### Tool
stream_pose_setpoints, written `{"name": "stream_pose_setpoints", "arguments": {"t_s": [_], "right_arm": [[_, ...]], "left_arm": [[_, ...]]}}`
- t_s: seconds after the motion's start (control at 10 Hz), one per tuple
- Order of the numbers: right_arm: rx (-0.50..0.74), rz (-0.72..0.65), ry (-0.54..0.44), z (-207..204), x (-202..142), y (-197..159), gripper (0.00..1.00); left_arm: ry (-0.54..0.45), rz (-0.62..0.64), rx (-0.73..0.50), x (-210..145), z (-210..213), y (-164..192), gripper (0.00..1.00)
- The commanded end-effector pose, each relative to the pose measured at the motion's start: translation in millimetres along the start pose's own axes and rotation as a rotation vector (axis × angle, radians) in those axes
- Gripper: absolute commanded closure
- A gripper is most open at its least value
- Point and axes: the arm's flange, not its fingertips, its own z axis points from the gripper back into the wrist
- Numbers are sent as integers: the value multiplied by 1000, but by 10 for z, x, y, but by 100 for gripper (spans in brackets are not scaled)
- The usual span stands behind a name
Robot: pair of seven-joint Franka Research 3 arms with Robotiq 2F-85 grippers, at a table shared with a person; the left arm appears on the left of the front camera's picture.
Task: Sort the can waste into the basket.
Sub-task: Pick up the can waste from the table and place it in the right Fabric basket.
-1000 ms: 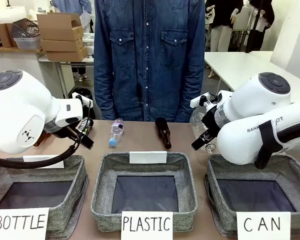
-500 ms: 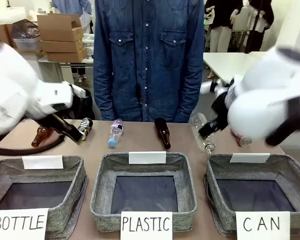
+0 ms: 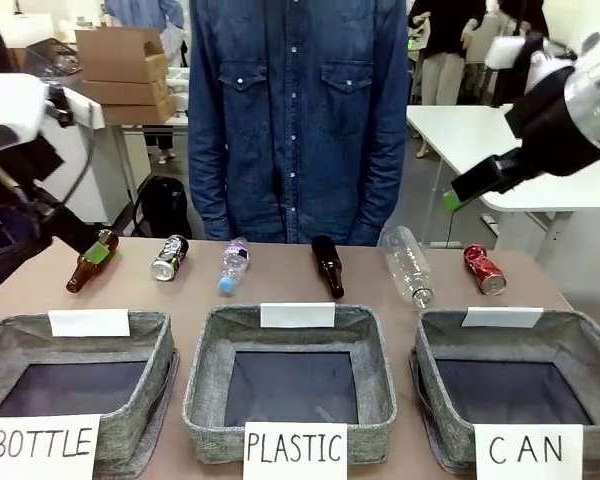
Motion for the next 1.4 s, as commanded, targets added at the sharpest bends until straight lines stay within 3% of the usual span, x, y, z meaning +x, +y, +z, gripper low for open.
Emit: {"name": "stream_pose_setpoints", "arguments": {"t_s": [0.0,0.1,0.2,0.3,0.4,0.5,0.6,0.8,0.9,1.0,1.1,1.2,1.3], "right_arm": [[-5,7,-37,152,14,25,0],[63,-44,12,54,24,17,0],[176,-127,17,130,10,-80,0],[458,-289,55,292,-32,-292,0],[674,-593,67,421,-117,-671,0],[765,-786,64,455,-225,-948,0],[848,-902,43,444,-333,-1139,0],[945,-1008,16,318,-457,-1332,0],[967,-1013,-51,268,-519,-1392,0],[931,-1030,-58,229,-558,-1416,0],[884,-1020,-83,207,-604,-1416,0],[629,-1005,-116,181,-658,-1371,0],[944,-1028,-40,214,-618,-1582,0]], "left_arm": [[-22,-9,4,-31,126,-40,0],[-51,-88,-262,29,106,-49,0],[-92,-83,-457,-24,223,61,0],[-164,-76,-730,-184,343,261,0],[-348,-44,-1086,-430,391,557,0],[-451,85,-1211,-570,297,733,0],[-542,101,-1310,-623,197,769,0],[-701,174,-1401,-610,40,808,0],[-741,206,-1437,-610,-15,829,0],[-746,260,-1425,-625,-50,839,0],[-757,272,-1421,-666,-49,857,0],[-719,298,-1372,-605,-41,813,0],[-536,287,-1256,-536,-46,728,0]]}}
